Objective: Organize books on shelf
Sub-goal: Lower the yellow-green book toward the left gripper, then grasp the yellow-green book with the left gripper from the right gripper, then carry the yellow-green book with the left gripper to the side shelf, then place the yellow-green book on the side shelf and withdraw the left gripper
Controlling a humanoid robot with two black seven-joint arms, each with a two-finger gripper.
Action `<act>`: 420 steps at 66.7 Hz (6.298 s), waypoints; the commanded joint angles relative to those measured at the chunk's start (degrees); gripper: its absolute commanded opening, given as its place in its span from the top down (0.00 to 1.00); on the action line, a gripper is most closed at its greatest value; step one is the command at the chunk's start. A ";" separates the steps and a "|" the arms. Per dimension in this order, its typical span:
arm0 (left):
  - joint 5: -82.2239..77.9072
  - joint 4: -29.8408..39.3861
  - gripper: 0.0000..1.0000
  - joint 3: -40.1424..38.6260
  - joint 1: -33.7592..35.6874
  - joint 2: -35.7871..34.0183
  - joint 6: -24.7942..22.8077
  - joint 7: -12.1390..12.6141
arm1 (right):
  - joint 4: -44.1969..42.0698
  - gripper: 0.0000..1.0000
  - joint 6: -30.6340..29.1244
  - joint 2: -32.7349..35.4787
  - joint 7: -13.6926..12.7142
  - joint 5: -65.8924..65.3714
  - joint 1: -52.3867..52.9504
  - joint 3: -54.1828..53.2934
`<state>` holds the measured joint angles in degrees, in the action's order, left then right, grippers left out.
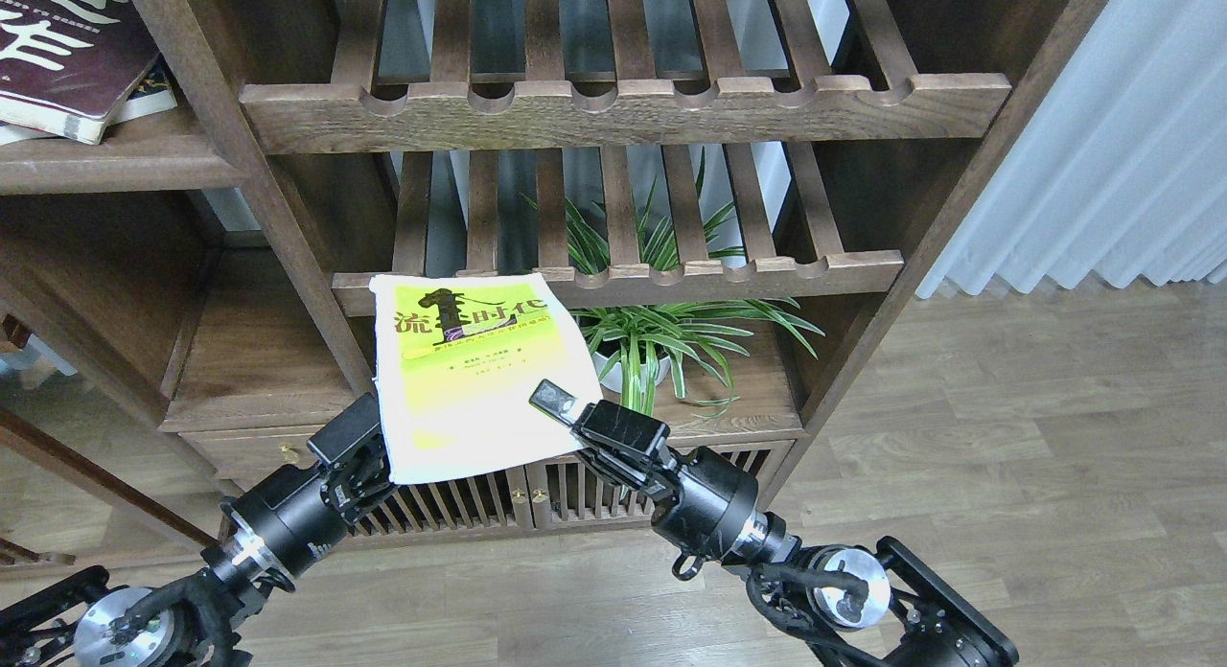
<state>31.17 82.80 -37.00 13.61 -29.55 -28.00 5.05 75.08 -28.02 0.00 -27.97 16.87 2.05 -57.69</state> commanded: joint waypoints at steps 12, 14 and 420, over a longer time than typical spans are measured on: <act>-0.41 0.78 0.01 -1.32 0.19 -0.07 0.00 0.32 | -0.46 0.99 0.02 0.00 -0.03 -0.26 -0.12 0.04; -0.58 0.70 0.01 -1.23 -0.07 -0.07 0.00 0.40 | -0.81 0.99 0.02 0.00 -0.03 -0.17 -0.03 -0.05; -4.01 -46.50 0.25 -6.85 49.76 -21.25 0.00 22.95 | -20.24 0.00 0.02 0.00 -0.03 -9.93 7.26 -1.19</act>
<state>27.15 36.61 -43.91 63.40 -51.06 -27.99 28.00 55.01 -28.00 0.00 -28.00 6.94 9.32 -58.88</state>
